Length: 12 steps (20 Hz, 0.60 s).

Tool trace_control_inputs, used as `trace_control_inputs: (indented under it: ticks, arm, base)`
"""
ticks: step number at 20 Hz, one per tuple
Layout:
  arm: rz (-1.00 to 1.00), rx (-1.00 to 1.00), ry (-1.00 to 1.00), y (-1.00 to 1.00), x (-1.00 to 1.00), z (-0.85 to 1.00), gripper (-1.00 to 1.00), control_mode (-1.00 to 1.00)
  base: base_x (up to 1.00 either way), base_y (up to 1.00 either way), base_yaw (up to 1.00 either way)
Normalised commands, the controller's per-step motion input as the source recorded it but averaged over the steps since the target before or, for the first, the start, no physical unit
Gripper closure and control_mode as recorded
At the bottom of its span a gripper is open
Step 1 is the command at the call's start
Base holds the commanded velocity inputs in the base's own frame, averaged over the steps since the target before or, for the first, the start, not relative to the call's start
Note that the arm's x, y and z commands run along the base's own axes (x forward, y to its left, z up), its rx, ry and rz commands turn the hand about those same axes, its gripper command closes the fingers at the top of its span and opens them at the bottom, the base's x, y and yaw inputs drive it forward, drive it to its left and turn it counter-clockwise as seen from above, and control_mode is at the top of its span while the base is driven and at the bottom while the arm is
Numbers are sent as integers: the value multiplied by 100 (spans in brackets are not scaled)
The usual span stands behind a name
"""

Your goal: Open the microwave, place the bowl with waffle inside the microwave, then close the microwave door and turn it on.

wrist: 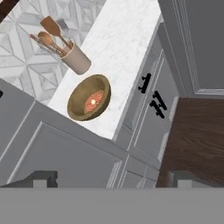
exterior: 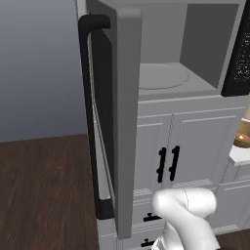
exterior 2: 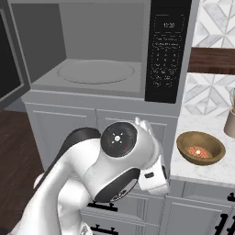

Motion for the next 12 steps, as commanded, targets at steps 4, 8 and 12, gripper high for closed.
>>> trace_control_inputs:
  ticks: [4,8,12]
  arm:
    - [-7,4,1,-71,45,-49,-100,-100]
    - [-2,10,0,-56,23,-54,-100,-100]
    - [0,9,0,-24,17,-30,-100,-100]
  base:
    - [0,0,0]
    - [0,0,0]
    - [0,0,0]
